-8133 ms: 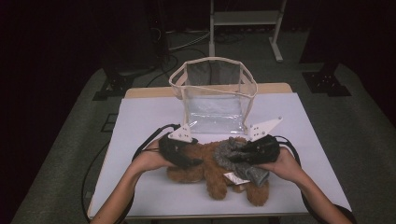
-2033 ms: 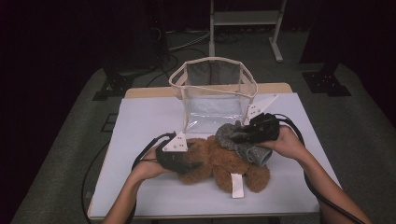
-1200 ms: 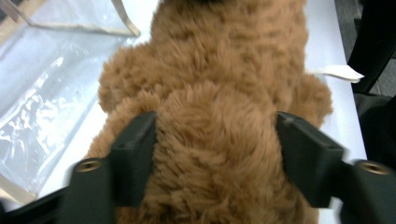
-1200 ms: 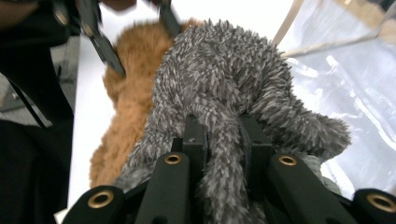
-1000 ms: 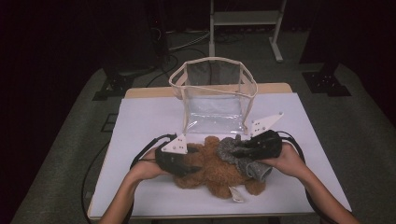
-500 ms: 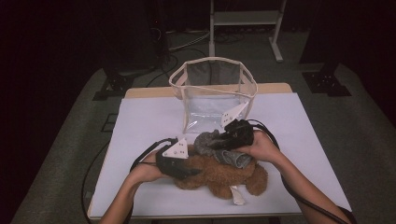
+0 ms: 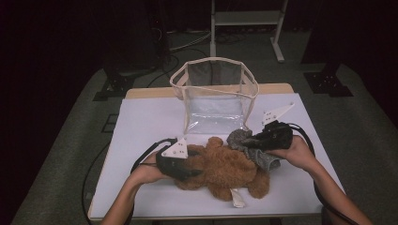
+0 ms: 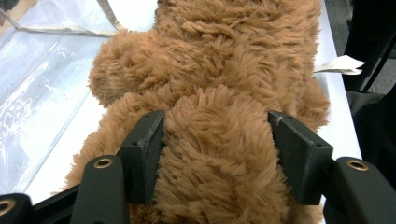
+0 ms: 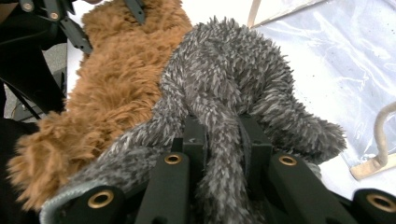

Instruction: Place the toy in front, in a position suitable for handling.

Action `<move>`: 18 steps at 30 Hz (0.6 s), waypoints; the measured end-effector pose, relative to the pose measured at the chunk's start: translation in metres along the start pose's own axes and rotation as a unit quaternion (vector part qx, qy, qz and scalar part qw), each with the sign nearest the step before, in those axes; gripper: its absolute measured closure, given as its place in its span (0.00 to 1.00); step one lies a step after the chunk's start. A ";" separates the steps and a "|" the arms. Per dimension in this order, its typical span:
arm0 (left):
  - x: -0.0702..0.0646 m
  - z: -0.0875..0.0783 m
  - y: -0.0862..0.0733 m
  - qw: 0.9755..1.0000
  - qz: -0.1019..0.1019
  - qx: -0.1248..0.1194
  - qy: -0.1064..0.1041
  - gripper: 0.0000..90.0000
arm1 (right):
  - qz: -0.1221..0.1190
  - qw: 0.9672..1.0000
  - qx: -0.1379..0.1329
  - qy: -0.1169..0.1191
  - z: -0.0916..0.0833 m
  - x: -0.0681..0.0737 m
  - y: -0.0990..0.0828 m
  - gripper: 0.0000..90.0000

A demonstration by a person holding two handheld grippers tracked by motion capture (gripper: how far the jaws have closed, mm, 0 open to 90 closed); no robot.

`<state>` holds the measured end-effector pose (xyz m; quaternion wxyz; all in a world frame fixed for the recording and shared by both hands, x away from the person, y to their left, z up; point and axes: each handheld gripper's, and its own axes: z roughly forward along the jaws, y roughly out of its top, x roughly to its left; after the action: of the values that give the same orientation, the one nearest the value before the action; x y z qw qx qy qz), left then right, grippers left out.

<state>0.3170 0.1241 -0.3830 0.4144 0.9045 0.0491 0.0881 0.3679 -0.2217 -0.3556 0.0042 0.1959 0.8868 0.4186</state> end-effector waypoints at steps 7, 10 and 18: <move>-0.001 0.000 0.002 1.000 0.007 0.005 -0.002 0.41 | -0.021 1.000 -0.004 0.021 0.025 0.005 0.028 0.84; 0.000 -0.001 0.000 1.000 -0.001 0.005 0.001 0.41 | -0.028 0.999 -0.002 0.022 0.034 0.005 0.035 0.84; 0.004 0.000 0.000 1.000 -0.019 0.006 0.016 0.41 | 0.009 0.999 -0.033 0.002 0.004 -0.006 0.005 0.84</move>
<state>0.3207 0.1249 -0.3827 0.4100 0.9043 0.0733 0.0940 0.3755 -0.2178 -0.3556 0.0051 0.2025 0.8709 0.4478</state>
